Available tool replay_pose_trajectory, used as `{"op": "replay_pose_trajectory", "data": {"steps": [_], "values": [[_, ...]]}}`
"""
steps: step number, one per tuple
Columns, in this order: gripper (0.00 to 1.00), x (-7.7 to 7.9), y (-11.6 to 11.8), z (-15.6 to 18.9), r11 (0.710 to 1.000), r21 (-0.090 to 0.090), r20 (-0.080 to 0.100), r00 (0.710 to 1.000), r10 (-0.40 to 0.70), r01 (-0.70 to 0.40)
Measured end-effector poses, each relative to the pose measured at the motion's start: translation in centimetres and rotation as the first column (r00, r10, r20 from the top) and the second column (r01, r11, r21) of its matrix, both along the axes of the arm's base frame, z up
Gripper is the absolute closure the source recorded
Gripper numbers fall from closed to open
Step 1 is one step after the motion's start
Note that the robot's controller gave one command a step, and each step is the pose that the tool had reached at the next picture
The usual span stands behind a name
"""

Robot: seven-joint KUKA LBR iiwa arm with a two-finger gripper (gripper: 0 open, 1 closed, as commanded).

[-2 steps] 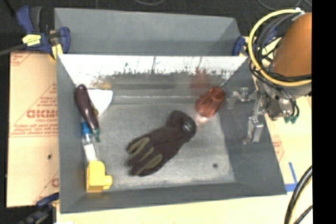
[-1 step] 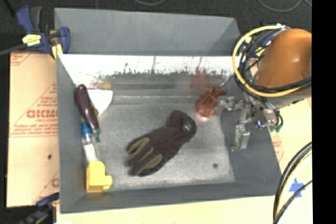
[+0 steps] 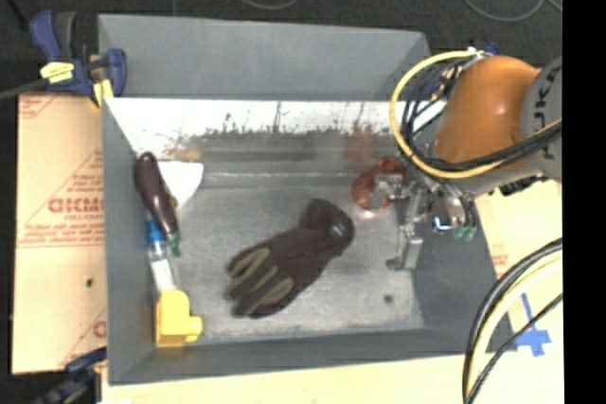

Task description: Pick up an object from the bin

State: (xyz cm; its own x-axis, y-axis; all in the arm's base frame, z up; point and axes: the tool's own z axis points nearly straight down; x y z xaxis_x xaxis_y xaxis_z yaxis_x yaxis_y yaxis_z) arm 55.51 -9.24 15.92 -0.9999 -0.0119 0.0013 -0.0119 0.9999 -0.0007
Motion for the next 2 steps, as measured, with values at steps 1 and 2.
{"op": "replay_pose_trajectory", "data": {"steps": [1, 2], "values": [[0.0, 2.7, 1.1, -1.6, 0.999, -0.002, 0.016, 0.999, -0.038, 0.038], [0.0, 4.2, 5.7, -6.9, 0.989, 0.0, 0.011, 0.988, -0.151, 0.151]]}}
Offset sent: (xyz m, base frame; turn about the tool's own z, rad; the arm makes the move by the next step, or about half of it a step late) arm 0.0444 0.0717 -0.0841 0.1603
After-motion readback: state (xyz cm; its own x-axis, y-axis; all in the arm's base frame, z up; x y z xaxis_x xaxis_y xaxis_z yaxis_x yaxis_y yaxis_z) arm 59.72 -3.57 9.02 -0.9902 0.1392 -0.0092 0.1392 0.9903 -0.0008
